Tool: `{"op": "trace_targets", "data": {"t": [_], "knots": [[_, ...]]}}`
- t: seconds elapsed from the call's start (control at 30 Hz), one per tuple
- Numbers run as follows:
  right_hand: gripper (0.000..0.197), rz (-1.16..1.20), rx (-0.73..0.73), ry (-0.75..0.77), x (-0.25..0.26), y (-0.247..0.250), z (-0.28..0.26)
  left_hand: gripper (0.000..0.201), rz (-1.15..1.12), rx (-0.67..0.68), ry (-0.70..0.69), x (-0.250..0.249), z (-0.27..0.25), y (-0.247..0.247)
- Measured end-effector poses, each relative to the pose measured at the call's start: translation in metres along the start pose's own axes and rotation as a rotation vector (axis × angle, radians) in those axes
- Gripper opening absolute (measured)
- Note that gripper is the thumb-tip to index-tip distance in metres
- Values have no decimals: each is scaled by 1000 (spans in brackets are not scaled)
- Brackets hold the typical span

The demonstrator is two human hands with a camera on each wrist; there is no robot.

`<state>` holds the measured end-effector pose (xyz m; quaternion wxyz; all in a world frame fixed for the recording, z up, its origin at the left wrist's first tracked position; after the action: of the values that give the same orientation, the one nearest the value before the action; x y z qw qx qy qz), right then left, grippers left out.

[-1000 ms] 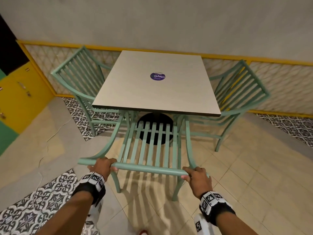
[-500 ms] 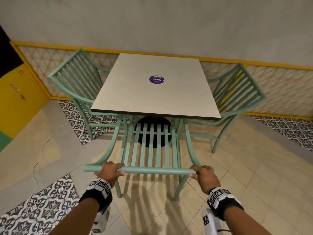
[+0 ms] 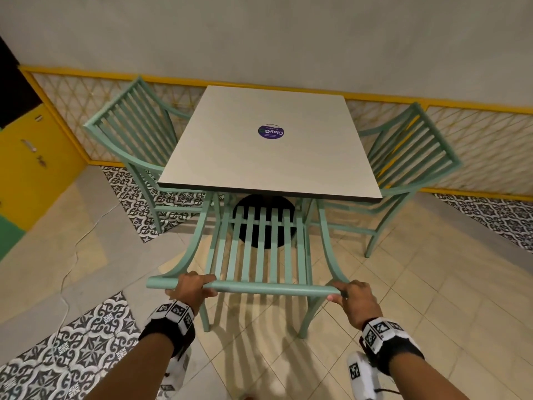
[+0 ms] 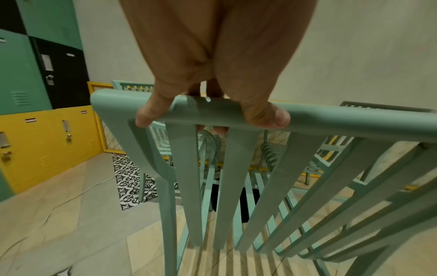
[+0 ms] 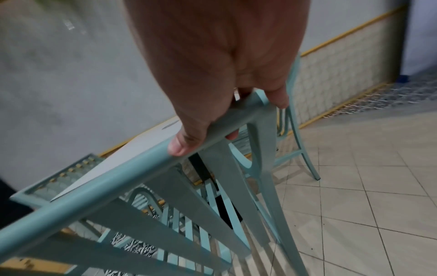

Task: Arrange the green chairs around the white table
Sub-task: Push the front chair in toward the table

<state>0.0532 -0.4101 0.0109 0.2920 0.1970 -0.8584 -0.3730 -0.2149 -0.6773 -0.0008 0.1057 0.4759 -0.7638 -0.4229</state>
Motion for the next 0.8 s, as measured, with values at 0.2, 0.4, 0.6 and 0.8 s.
{"op": "trace_targets", "data": {"t": [0.2, 0.4, 0.6, 0.8], "knots": [[26, -19, -29, -13, 5, -6, -7, 14, 77, -43, 15, 3, -10, -1], [34, -51, -26, -32, 6, -3, -14, 36, 123, -47, 101, 17, 0, -15], [47, -9, -39, -51, 9, -2, -13, 81, 176, -92, -14, 29, 13, -23], [92, -14, -205, -34, -7, -17, -22, 87, 138, -59, -13, 28, 10, -24]]}}
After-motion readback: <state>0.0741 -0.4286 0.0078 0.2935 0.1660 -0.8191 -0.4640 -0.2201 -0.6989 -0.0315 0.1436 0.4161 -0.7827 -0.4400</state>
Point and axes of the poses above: each hand's wrist, its own z-axis towards the middle knuckle, its own y-axis out of the back of the hand, x = y × z, the point moved 1 cm from there along z, towards the middle knuckle, and after that the axes turned 14 degrees about x, right-handed, at the moved point
